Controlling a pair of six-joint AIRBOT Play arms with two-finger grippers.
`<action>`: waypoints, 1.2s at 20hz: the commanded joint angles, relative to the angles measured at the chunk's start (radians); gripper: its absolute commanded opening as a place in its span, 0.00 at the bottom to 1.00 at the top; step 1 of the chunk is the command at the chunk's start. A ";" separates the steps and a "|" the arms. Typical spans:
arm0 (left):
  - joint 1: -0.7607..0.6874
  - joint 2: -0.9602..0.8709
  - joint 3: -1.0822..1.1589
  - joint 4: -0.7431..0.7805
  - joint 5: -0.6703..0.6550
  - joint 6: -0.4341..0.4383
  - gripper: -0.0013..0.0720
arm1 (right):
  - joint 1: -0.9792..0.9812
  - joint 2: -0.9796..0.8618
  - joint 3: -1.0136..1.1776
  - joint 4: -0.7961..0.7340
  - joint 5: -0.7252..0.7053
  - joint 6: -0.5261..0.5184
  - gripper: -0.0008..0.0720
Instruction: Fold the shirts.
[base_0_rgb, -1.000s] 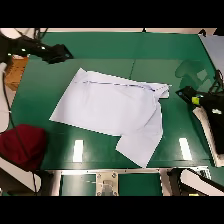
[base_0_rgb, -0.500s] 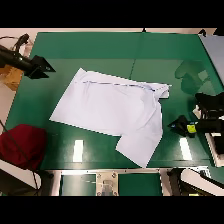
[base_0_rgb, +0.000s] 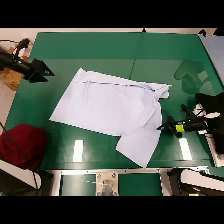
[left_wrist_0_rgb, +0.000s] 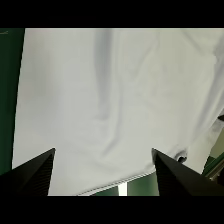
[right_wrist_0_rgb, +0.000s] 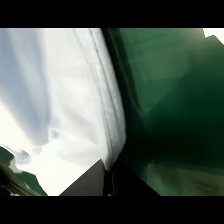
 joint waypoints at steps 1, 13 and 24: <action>0.001 0.000 -0.001 0.070 -0.018 -0.011 0.98 | -0.064 -0.003 0.092 0.002 -0.013 -0.011 0.03; -0.034 0.122 -0.701 0.104 0.048 0.004 0.98 | -0.166 -0.027 0.161 0.003 -0.086 -0.012 0.03; -0.135 0.237 -1.112 -0.013 0.423 0.014 0.69 | -0.165 -0.027 0.161 0.004 -0.083 -0.013 0.03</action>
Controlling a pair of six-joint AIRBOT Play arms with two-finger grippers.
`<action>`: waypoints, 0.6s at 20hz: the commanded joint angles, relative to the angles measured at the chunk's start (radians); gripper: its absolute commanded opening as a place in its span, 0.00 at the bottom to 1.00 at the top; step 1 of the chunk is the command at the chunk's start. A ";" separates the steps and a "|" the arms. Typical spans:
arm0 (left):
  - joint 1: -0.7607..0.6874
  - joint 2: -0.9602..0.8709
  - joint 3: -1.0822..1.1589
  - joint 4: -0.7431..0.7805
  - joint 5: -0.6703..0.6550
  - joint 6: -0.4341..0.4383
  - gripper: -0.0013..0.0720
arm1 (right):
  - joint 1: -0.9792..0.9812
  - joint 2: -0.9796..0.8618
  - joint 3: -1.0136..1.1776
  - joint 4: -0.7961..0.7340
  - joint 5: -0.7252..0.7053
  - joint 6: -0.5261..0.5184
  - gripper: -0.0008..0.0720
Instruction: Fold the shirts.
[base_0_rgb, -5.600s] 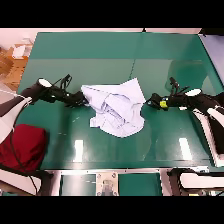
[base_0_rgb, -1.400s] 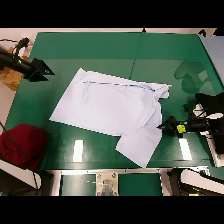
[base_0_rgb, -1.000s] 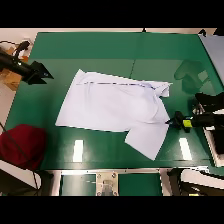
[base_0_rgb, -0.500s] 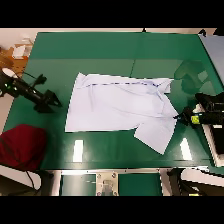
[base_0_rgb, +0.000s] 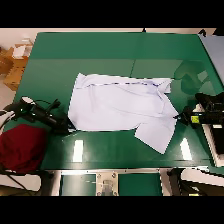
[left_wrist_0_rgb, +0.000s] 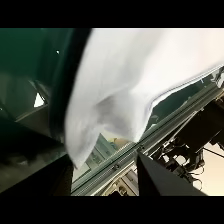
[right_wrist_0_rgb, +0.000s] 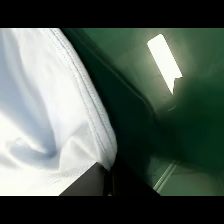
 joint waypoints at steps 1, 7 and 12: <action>-0.013 0.010 -0.040 -0.020 0.169 0.005 0.69 | 0.001 0.000 0.001 0.000 0.006 0.000 0.03; -0.010 0.010 -0.024 -0.024 0.138 0.036 0.34 | 0.000 0.000 0.001 0.000 0.006 -0.023 0.03; -0.010 0.163 -0.038 0.040 0.109 0.026 0.38 | 0.000 0.000 0.001 0.000 0.004 -0.023 0.03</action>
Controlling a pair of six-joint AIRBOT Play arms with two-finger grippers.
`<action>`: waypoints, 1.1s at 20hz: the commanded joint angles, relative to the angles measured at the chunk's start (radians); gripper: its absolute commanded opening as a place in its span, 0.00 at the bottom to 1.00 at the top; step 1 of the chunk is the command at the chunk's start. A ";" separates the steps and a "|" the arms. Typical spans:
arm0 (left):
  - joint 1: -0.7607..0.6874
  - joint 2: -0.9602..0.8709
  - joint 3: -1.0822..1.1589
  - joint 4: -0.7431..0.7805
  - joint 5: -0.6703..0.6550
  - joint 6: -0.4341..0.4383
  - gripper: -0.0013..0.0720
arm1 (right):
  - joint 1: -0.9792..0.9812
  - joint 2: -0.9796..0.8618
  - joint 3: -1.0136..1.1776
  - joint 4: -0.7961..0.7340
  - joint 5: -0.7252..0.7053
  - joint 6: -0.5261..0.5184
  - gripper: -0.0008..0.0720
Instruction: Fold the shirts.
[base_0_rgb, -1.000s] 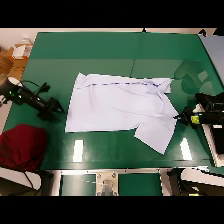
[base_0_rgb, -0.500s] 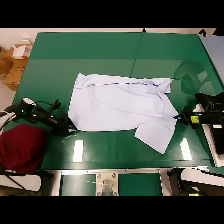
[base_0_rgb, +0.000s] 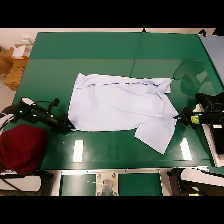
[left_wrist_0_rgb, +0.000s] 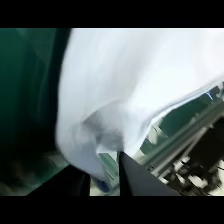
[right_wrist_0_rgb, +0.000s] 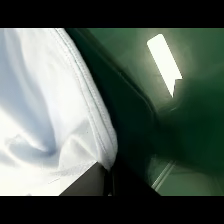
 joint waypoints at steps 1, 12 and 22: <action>0.001 0.146 -0.014 0.085 -0.002 -0.042 0.38 | 0.000 0.000 0.000 0.000 -0.002 -0.004 0.03; 0.001 0.346 -0.233 0.018 0.335 -0.114 0.83 | 0.000 0.000 0.000 0.003 -0.002 -0.003 0.03; 0.001 0.296 -0.301 -0.261 0.360 0.097 0.83 | 0.000 0.000 0.000 0.003 -0.016 -0.003 0.03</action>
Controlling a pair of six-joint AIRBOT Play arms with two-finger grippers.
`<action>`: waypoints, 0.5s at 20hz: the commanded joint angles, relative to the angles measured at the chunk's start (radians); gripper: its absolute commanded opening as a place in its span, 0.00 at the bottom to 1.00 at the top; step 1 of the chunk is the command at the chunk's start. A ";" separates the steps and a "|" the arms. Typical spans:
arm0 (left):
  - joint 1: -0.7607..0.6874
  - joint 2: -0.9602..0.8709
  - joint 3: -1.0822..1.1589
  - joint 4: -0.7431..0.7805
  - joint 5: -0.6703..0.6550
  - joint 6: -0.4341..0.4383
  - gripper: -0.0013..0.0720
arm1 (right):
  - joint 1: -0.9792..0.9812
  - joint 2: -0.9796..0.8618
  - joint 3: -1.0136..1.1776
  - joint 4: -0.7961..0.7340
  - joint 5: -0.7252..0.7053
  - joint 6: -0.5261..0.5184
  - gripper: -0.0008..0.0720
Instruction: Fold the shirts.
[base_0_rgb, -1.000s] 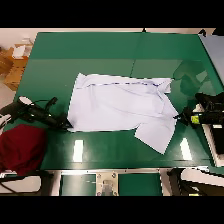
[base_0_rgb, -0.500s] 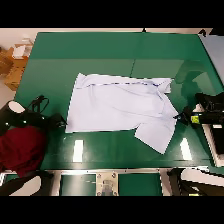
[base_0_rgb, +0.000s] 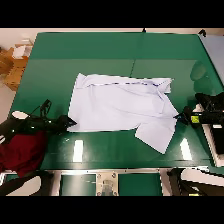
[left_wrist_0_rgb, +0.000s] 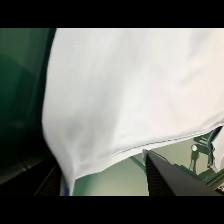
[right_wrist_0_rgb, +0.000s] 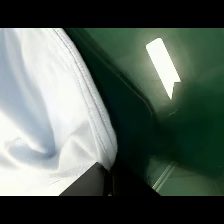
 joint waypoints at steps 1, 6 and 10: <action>0.000 -0.006 -0.007 -0.061 0.050 0.041 0.83 | 0.000 0.000 0.000 0.000 -0.003 0.000 0.03; 0.000 -0.006 -0.007 -0.063 0.037 0.085 0.16 | 0.000 0.000 0.000 0.000 -0.002 0.001 0.03; 0.000 0.005 0.076 -0.070 -0.095 0.123 0.05 | 0.000 0.012 0.003 0.116 0.069 -0.005 0.03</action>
